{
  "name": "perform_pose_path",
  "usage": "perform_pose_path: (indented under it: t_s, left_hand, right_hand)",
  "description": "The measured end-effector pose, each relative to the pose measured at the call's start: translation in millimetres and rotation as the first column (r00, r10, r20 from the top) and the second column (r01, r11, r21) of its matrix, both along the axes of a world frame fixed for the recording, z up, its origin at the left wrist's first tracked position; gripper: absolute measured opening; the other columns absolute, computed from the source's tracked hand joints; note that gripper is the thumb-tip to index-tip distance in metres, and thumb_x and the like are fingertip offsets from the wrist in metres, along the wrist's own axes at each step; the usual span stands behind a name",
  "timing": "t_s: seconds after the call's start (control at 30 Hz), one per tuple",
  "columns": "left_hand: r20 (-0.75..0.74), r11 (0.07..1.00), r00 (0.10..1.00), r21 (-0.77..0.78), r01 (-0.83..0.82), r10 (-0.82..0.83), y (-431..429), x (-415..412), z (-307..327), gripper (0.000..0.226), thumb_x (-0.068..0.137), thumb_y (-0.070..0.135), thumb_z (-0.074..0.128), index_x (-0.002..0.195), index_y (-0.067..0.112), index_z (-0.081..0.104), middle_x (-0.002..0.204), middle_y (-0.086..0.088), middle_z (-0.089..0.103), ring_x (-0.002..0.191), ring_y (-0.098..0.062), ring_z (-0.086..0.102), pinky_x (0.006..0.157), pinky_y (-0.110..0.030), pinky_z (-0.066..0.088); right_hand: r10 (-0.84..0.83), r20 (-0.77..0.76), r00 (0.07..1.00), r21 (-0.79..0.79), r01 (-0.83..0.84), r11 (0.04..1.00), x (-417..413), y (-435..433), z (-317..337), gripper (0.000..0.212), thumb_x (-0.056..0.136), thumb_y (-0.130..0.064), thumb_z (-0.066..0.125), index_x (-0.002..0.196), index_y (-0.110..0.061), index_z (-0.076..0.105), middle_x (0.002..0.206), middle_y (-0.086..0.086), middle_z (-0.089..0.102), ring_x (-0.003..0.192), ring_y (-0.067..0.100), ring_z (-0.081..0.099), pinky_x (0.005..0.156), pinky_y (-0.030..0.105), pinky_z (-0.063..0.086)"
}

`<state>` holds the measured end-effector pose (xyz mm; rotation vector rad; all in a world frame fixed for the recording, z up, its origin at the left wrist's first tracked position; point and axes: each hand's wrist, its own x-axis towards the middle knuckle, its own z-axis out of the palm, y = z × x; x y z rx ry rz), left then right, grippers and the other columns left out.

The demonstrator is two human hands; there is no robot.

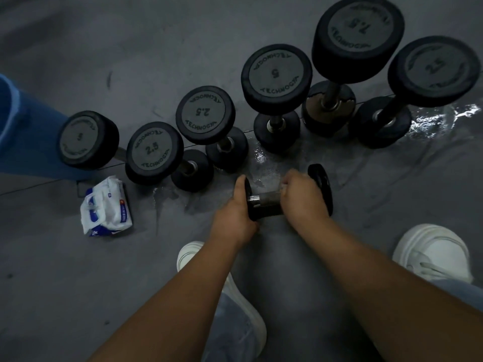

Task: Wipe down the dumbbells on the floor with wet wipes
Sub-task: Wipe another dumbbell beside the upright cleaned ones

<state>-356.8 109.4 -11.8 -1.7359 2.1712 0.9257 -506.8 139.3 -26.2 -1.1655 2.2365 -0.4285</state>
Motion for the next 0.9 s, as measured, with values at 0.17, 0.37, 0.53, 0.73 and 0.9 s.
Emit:
perform_pose_path:
  t_s: [0.17, 0.37, 0.53, 0.73, 0.9]
  left_hand:
    - [0.015, 1.0, 1.0, 0.028, 0.012, -0.013, -0.3, 0.9, 0.8, 0.112, 0.078, 0.023, 0.074, 0.154, 0.035, -0.007, 0.128, -0.011, 0.061, 0.108, -0.033, 0.062, 0.084, -0.031, 0.045]
    - [0.001, 1.0, 1.0, 0.01, 0.0, 0.0, -0.9, 0.6, 0.5, 0.108, 0.079, 0.032, 0.072, 0.154, 0.035, -0.005, 0.125, -0.012, 0.063, 0.107, -0.035, 0.063, 0.083, -0.034, 0.047]
    - [0.001, 0.998, 1.0, 0.059, -0.028, 0.028, -15.6, -2.5, 3.1, 0.101, 0.077, 0.027, 0.073, 0.155, 0.033, 0.009, 0.125, -0.013, 0.062, 0.109, -0.034, 0.061, 0.086, -0.033, 0.048]
    - [-0.086, 0.92, 0.96, 0.319, -0.227, 0.267, 3.0, 6.9, 3.8, 0.108, 0.059, 0.04, 0.075, 0.15, 0.032, 0.018, 0.126, -0.01, 0.059, 0.106, -0.029, 0.062, 0.091, -0.044, 0.055]
    - [-0.122, 0.983, 0.978, 0.097, -0.158, 0.169, 26.8, 2.2, 0.4, 0.108, 0.074, 0.04, 0.08, 0.154, 0.028, 0.007, 0.143, -0.009, 0.048, 0.121, -0.03, 0.055, 0.098, -0.04, 0.048]
  right_hand:
    - [0.172, 0.106, 0.979, 0.034, -0.176, 0.984, 23.0, -2.9, 11.3, 0.018, 0.085, -0.01, 0.053, 0.1, -0.009, 0.062, 0.102, 0.016, 0.064, 0.097, 0.033, 0.061, 0.077, 0.033, 0.049]
    - [0.247, 0.125, 0.961, 0.065, -0.256, 0.964, 31.3, 4.6, 3.4, 0.02, 0.081, -0.01, 0.056, 0.1, -0.011, 0.065, 0.103, 0.015, 0.064, 0.097, 0.033, 0.063, 0.081, 0.034, 0.051]
    - [0.17, 0.112, 0.979, -0.052, -0.165, 0.985, 21.5, 24.4, -4.3, 0.016, 0.089, -0.019, 0.054, 0.101, -0.02, 0.065, 0.107, 0.006, 0.055, 0.091, 0.028, 0.06, 0.073, 0.028, 0.043]
    - [0.0, 0.183, 0.983, -0.207, 0.038, 0.978, 23.8, 58.4, -5.1, 0.014, 0.086, -0.013, 0.062, 0.075, -0.016, 0.053, 0.095, 0.002, 0.049, 0.07, 0.02, 0.054, 0.067, 0.033, 0.046]
    - [-0.184, 0.204, 0.961, -0.238, 0.231, 0.943, 11.9, 46.2, -2.8, 0.01, 0.088, -0.008, 0.053, 0.091, -0.015, 0.059, 0.1, 0.007, 0.054, 0.078, 0.025, 0.056, 0.071, 0.032, 0.044]
